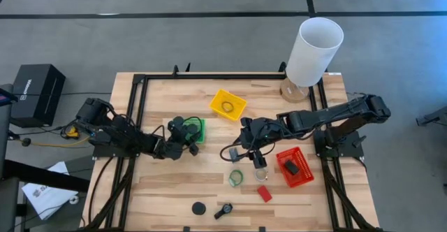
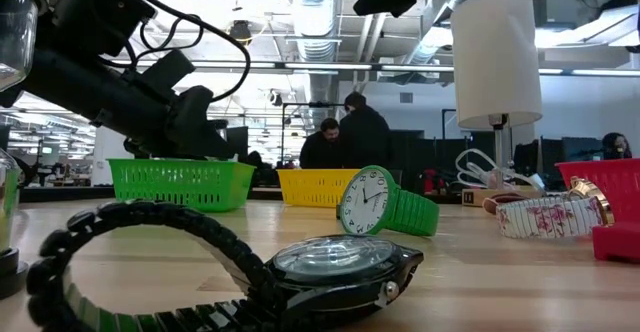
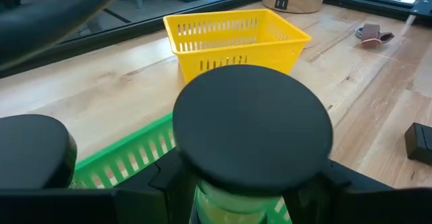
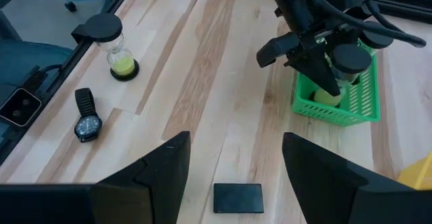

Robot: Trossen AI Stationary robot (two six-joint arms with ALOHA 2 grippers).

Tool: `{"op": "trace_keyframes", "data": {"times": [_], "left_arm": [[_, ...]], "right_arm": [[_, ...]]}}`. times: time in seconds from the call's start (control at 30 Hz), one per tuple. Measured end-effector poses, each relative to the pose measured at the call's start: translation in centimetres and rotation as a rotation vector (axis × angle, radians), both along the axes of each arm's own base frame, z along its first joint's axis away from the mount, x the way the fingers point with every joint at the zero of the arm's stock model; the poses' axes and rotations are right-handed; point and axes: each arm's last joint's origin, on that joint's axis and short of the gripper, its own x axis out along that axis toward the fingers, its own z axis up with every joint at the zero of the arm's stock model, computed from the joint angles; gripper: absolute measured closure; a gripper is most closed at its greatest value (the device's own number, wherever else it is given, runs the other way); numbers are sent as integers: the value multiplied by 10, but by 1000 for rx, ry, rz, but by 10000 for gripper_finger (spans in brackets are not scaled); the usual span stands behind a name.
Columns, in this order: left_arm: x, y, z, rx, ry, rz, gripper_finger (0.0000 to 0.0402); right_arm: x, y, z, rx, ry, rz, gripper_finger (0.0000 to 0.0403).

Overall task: Pick & Place Office items
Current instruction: Put the top green hourglass into the green basket

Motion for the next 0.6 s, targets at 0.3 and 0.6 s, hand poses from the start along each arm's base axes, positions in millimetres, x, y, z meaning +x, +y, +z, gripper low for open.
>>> {"op": "trace_keyframes", "data": {"times": [0.3,0.6], "left_arm": [[0,0,0,-11,1,-13,212],[0,0,0,-14,-3,-11,188]], "right_arm": [[0,0,0,0,0,0,176],[0,0,0,0,-1,0,176]]}}
